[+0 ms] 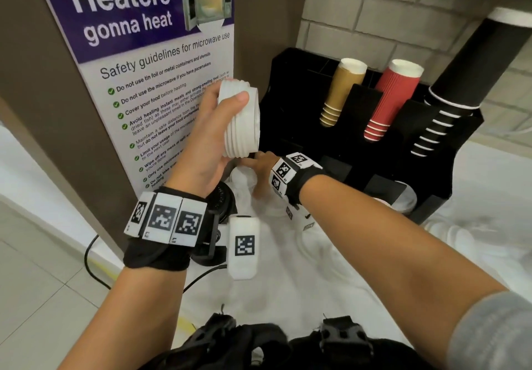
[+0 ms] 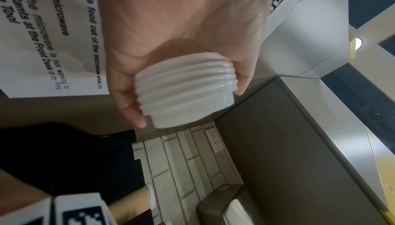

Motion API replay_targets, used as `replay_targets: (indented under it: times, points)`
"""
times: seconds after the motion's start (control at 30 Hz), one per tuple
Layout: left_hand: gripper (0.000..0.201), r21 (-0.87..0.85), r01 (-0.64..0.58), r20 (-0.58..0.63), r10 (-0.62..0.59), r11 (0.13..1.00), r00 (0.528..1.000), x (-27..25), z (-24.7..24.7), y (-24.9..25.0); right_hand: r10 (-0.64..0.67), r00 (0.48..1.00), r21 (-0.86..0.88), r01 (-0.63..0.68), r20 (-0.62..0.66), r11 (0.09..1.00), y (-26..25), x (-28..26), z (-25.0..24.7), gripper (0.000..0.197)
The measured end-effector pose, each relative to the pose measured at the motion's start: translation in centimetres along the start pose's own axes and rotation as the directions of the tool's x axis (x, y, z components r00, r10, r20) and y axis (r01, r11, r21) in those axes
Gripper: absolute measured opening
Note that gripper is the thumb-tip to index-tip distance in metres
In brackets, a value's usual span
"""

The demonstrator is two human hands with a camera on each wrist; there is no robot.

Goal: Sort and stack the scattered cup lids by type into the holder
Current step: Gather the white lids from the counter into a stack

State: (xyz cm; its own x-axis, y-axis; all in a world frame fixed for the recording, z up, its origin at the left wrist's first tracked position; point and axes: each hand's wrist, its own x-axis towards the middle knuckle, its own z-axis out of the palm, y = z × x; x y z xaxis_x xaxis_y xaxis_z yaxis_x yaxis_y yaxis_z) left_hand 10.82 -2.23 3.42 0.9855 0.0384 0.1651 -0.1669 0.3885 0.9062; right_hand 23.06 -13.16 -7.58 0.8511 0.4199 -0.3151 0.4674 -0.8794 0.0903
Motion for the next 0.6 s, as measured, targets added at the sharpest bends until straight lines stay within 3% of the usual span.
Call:
replay_targets:
  times: [0.07,0.17,0.27,0.33,0.43,0.5,0.6]
  points:
    - [0.037,0.006,0.0,0.0,0.0,1.0,1.0,-0.1,0.0,0.1,-0.009,0.998,-0.025,0.008,-0.057,1.0,-0.1,0.8,0.5,0.091]
    - [0.04,0.013,0.0,-0.004,0.0,1.0,1.0,-0.2,0.0,0.1,-0.04,0.998,-0.071,0.037,-0.042,0.997,-0.5,1.7,0.7,0.095]
    - [0.046,0.015,0.001,-0.003,-0.001,1.0,1.0,-0.3,-0.1,0.2,-0.041,0.998,-0.039,0.039,-0.042,0.998,-0.4,1.6,0.5,0.071]
    - [0.045,0.022,0.002,-0.007,-0.002,1.0,1.0,-0.4,-0.3,0.3,-0.053,0.997,-0.015,0.053,-0.061,0.999,0.4,1.3,0.0,0.075]
    - [0.039,0.012,0.006,-0.013,-0.006,1.0,1.0,-0.4,-0.5,0.2,-0.028,0.995,-0.104,0.038,0.096,0.994,1.7,0.1,-1.8,0.087]
    - [0.043,0.008,0.002,-0.014,-0.002,1.0,1.0,-0.4,-0.3,0.1,0.034,0.987,-0.174,-0.007,0.156,0.985,2.0,-0.6,-2.6,0.074]
    - [0.046,0.015,0.0,-0.01,0.0,1.0,1.0,-0.4,0.0,0.0,0.014,0.997,-0.148,-0.003,0.069,0.989,1.4,-0.5,-2.2,0.057]
